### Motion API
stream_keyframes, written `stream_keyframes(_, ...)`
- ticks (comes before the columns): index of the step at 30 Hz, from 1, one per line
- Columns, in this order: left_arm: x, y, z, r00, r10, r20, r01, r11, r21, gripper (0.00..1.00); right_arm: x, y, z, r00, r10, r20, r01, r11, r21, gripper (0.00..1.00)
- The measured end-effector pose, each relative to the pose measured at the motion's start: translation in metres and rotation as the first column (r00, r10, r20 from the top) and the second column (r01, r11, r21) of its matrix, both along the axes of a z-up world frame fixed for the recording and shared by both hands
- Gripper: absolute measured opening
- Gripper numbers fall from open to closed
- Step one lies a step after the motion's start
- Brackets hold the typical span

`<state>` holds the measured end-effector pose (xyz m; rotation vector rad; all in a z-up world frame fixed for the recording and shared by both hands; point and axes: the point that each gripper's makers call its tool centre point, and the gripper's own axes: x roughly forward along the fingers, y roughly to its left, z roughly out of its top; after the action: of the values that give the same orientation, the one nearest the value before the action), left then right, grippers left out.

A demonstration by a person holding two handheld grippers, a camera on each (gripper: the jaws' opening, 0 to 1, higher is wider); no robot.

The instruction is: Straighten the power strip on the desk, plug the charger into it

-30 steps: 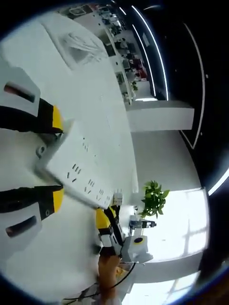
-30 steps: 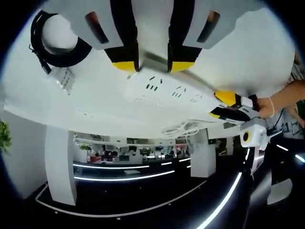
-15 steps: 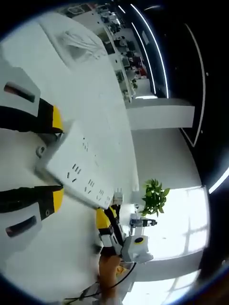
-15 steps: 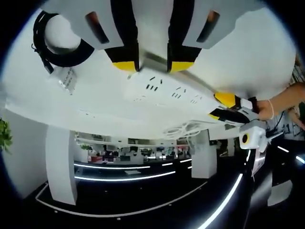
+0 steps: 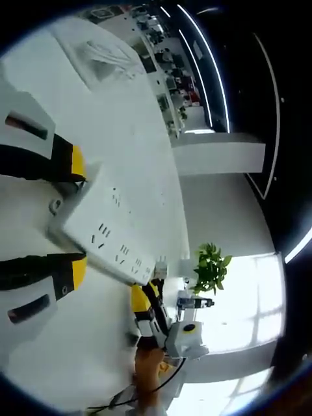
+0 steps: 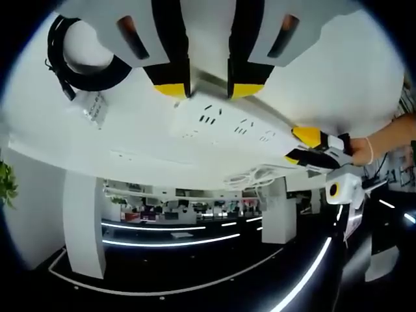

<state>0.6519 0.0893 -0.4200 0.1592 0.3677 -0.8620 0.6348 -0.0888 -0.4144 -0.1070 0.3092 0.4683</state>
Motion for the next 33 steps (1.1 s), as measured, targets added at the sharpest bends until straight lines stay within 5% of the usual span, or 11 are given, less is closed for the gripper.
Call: stream_keyframes(33, 0.0053, -0.0079, -0.0001, 1.000, -0.018, -0.008, 0.018, 1.000, 0.004, 0.44, 0.0016, -0.0083, -0.0001, 1.000, -0.013, -0.005, 0.013, 1.000, 0.010, 0.21)
